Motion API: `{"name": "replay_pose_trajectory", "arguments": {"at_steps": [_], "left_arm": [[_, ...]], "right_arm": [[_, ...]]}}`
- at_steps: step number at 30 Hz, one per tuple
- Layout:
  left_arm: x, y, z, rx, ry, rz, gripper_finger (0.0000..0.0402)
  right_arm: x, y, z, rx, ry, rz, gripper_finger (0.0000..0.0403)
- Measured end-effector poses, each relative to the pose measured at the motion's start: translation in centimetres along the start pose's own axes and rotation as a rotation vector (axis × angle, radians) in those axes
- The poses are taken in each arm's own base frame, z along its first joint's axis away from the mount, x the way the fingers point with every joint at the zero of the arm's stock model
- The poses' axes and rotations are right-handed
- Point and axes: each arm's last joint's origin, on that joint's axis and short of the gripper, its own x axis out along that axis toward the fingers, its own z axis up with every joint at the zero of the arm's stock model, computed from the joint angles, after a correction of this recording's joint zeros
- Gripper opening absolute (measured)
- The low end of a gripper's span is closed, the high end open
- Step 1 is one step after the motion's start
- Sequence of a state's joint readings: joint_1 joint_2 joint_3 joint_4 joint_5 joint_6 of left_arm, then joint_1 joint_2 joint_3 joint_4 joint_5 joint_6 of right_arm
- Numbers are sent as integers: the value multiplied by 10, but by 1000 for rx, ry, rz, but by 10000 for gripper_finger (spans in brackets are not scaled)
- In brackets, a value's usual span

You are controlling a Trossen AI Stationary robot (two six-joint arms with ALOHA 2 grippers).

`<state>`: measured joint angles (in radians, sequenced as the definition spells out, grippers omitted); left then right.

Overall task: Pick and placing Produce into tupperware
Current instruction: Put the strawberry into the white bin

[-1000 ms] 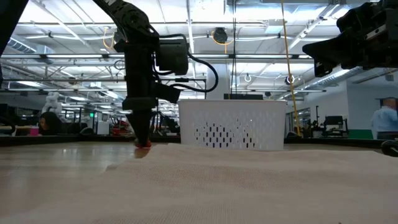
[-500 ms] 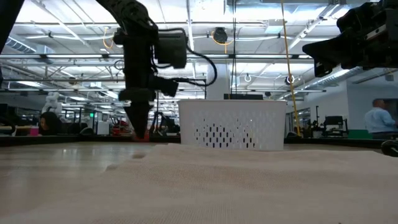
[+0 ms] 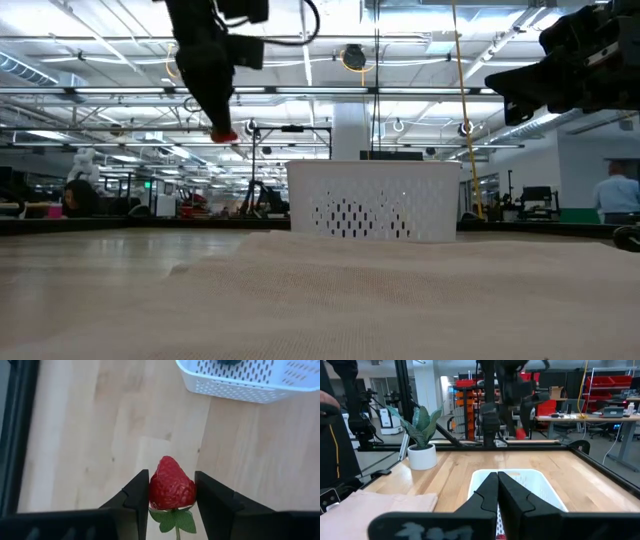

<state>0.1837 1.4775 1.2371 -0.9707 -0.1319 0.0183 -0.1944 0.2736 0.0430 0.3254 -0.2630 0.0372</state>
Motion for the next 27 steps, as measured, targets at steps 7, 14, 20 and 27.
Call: {"name": "replay_pose_trajectory", "arguments": {"at_steps": [7, 14, 20, 27], "left_arm": [[-33, 5, -7, -23, -15, 15, 129], [-49, 8, 0, -7, -60, 46, 129], [-54, 5, 6, 16, -115, -14, 129], [-54, 5, 6, 13, -116, -15, 129]], "right_arm": [[0, 0, 1, -9, -5, 0, 0], [0, 0, 1, -7, -9, 0, 0], [0, 0, 1, -14, -9, 0, 0], [0, 0, 1, -17, -9, 0, 0]]}}
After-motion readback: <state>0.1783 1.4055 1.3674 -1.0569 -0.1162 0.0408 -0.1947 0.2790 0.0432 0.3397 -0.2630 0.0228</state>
